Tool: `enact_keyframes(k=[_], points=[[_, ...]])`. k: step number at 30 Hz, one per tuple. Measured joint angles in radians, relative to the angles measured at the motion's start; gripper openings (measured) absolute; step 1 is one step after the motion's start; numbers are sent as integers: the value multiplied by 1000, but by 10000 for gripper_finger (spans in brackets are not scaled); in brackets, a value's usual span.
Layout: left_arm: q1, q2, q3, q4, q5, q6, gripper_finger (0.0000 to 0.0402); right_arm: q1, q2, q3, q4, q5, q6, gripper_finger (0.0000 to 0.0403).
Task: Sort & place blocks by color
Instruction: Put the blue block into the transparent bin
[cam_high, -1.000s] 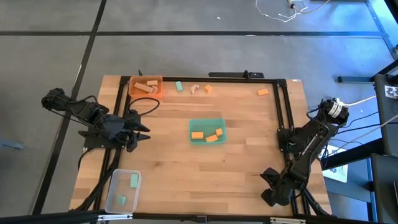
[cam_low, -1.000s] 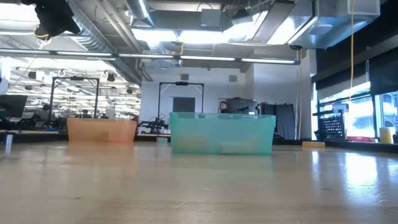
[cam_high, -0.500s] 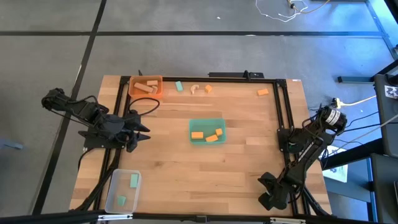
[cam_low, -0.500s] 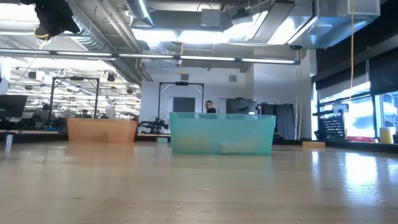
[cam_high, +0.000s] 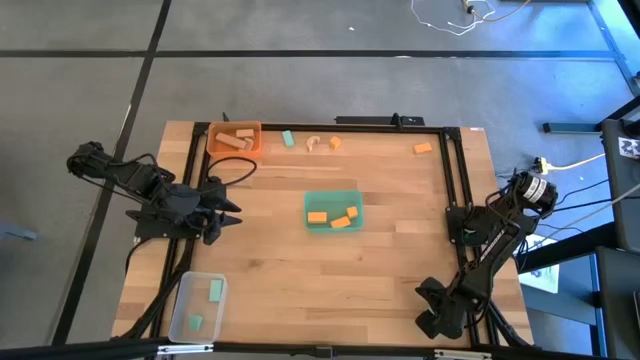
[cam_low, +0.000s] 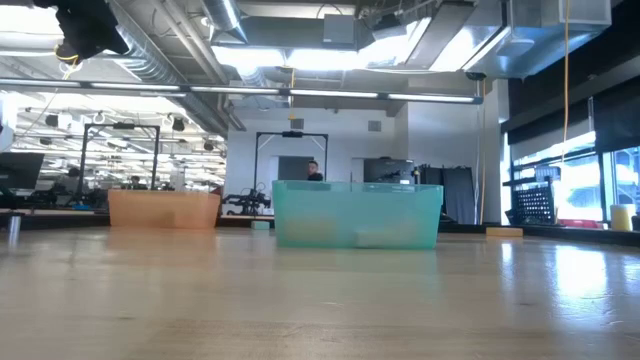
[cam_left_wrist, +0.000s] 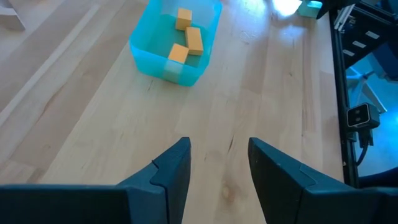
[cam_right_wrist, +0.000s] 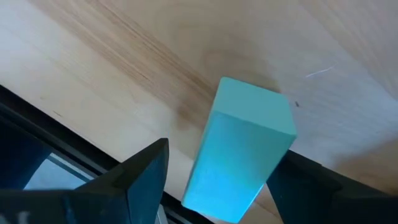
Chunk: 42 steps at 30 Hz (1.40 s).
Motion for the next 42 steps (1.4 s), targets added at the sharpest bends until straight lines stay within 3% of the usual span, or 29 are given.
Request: enact_keyframes(k=[6, 13, 22, 26, 31, 39, 42], points=[[0, 0, 0, 0, 0, 0, 151, 0, 1, 0, -8, 2, 23, 240], [0, 0, 0, 0, -1, -1, 151, 0, 2, -1, -30, 1, 72, 136], [0, 0, 0, 0, -1, -1, 151, -23, 3, 10, -29, 6, 38, 134], [0, 0, 0, 0, -14, -1, 151, -83, -3, 32, -28, 11, -65, 134], [0, 0, 0, 0, -34, -2, 151, -189, -23, 62, -28, 129, -203, 134], [0, 0, 0, 0, -20, -3, 151, -399, -43, 177, -26, 140, -553, 134], [0, 0, 0, 0, -29, 63, 151, -474, -44, 232, -24, 127, -688, 133]])
